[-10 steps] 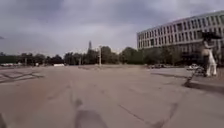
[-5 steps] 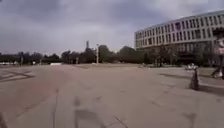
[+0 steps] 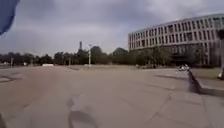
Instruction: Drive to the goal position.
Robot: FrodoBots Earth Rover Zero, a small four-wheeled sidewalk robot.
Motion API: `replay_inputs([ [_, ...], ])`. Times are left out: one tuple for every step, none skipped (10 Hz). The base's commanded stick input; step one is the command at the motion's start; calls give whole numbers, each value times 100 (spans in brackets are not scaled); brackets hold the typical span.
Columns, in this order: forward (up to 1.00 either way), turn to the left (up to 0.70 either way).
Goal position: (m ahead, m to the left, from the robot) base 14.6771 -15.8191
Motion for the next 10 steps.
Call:
replay_inputs([
  [100,-23],
  [100,-23],
  [100,-23],
  [100,-23],
  [100,-23],
  [100,-23],
  [100,-23],
  [100,-23],
  [100,-20],
  [100,-12],
])
